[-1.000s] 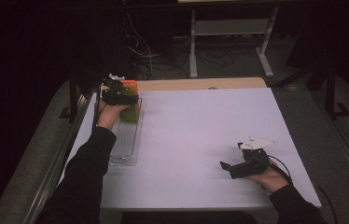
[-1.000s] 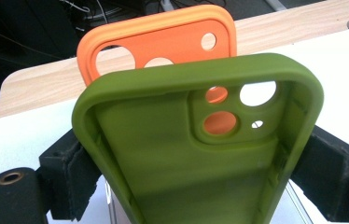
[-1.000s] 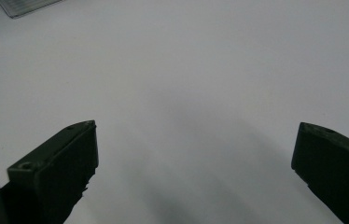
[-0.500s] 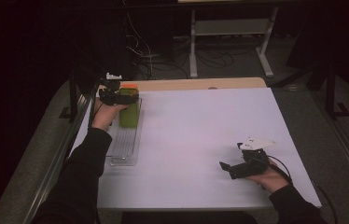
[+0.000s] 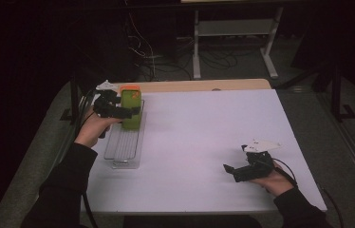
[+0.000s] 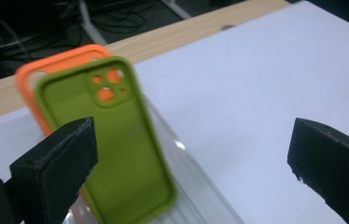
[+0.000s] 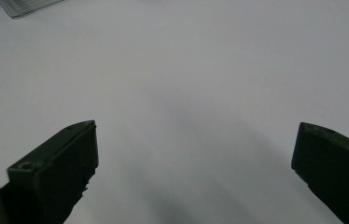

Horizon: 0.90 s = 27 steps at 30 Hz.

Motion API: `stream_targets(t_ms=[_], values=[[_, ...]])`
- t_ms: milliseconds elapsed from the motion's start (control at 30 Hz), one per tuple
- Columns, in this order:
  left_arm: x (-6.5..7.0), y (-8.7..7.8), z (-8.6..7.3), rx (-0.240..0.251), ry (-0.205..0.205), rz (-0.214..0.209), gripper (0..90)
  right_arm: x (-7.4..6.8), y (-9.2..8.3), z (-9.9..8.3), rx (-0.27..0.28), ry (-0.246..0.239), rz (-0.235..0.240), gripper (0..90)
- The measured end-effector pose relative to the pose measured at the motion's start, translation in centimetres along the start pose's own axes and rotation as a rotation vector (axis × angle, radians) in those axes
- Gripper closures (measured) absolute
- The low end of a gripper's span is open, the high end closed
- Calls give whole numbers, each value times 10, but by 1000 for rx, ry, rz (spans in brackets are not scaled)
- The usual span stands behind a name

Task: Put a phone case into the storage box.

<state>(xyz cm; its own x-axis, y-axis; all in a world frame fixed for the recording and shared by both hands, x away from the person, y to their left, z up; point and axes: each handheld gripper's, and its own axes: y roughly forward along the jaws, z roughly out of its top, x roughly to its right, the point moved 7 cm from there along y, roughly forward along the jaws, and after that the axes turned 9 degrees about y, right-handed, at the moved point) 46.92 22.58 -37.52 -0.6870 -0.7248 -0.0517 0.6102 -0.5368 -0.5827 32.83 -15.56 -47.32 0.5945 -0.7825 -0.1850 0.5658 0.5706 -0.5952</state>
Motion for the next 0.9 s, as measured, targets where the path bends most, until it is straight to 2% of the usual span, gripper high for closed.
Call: stream_targets(t_ms=[33, 100, 133, 200, 233, 600, 900], values=[[3, -3, -1, -5, 23, -13, 14, 0, 0, 0, -2, 2, 1, 0], [11, -7, -3, 12, 29, -33, 14, 0, 0, 0, -5, 4, 2, 0], [14, -9, -4, 13, 48, -38, 14, 0, 0, 0, -6, 2, 2, 0], [20, -13, -7, 23, 58, -51, 14, -1, 0, 0, -7, 0, 2, 0], [25, -15, -9, 32, 53, -63, 14, -1, 0, 1, -3, -6, 1, 0], [60, -32, -27, 58, 107, -126, 0, -3, -1, 2, -4, -16, 14, 0], [81, -38, -43, 63, 128, -150, 0, -4, -3, 4, 5, -33, 15, 0]])
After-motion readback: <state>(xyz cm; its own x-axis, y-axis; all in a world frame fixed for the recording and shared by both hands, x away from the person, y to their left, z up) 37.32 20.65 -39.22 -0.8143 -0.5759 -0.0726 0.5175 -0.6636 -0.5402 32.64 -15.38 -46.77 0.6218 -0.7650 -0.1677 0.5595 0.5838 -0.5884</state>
